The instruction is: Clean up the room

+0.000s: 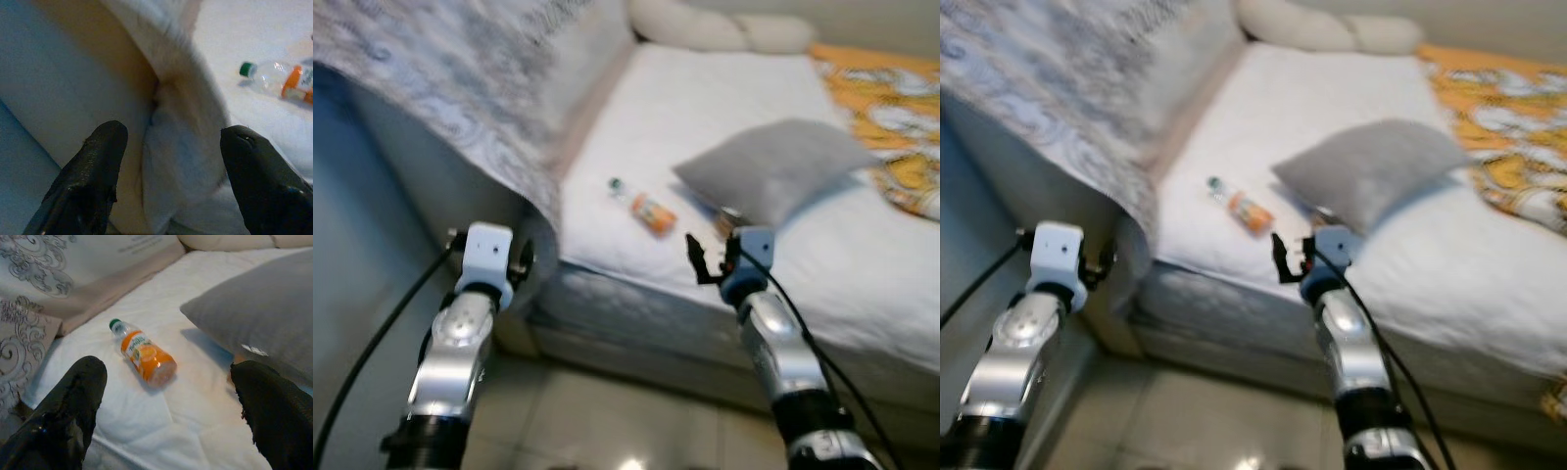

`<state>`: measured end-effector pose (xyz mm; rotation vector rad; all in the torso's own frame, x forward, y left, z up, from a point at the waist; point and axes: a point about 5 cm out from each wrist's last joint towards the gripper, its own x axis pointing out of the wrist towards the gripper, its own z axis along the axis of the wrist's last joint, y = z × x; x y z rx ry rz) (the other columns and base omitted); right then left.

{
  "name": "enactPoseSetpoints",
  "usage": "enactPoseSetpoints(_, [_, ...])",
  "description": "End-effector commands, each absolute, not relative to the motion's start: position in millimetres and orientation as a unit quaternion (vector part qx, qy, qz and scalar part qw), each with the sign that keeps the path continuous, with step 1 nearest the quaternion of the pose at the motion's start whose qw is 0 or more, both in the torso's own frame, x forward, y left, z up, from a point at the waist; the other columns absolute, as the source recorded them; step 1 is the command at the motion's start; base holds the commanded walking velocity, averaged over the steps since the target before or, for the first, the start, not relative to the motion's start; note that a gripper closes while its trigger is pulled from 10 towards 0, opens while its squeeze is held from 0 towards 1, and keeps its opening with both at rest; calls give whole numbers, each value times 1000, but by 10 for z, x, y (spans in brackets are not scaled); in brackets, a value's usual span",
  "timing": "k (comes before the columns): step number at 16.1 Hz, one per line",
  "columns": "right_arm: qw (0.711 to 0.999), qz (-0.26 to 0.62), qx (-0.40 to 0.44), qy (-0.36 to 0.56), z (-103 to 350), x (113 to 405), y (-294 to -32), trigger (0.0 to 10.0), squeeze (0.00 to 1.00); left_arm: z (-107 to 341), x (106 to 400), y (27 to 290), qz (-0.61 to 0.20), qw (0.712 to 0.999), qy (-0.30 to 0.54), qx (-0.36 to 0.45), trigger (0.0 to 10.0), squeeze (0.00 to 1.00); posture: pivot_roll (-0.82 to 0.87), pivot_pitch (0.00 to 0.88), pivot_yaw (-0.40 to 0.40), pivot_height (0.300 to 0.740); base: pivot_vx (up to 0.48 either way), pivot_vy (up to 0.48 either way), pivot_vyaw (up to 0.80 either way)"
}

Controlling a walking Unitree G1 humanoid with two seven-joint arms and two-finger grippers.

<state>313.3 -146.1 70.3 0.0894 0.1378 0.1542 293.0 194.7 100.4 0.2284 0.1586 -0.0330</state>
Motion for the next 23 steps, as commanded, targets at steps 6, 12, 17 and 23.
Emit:
enactPoseSetpoints(6, [995, 51, 49, 76, 681, 3132, -1555, 10000, 0, 1009, 2927, 1886, -31, 990, 79, 110, 10000, 0, -77, 0, -4, 740, 293, 0, 0])
enactPoseSetpoints(12, [995, 45, 42, 81, 665, 3138, -1557, 10000, 0, 1005, 2928, 1885, -34, 990, 80, 110, 10000, 0, -76, 0, -4, 740, 298, 0, 0])
enactPoseSetpoints(17, [995, 42, 38, 87, 648, 3138, -1561, 10000, 0, 1001, 2928, 1883, -36, 990, 81, 110, 10000, 0, -76, 0, -3, 740, 297, 0, 0])
enactPoseSetpoints(23, [995, 43, 36, 89, 640, 3140, -1557, 10000, 0, 1000, 2925, 1876, -39, 990, 81, 108, 10000, 0, -75, 0, -4, 740, 297, 0, 0])
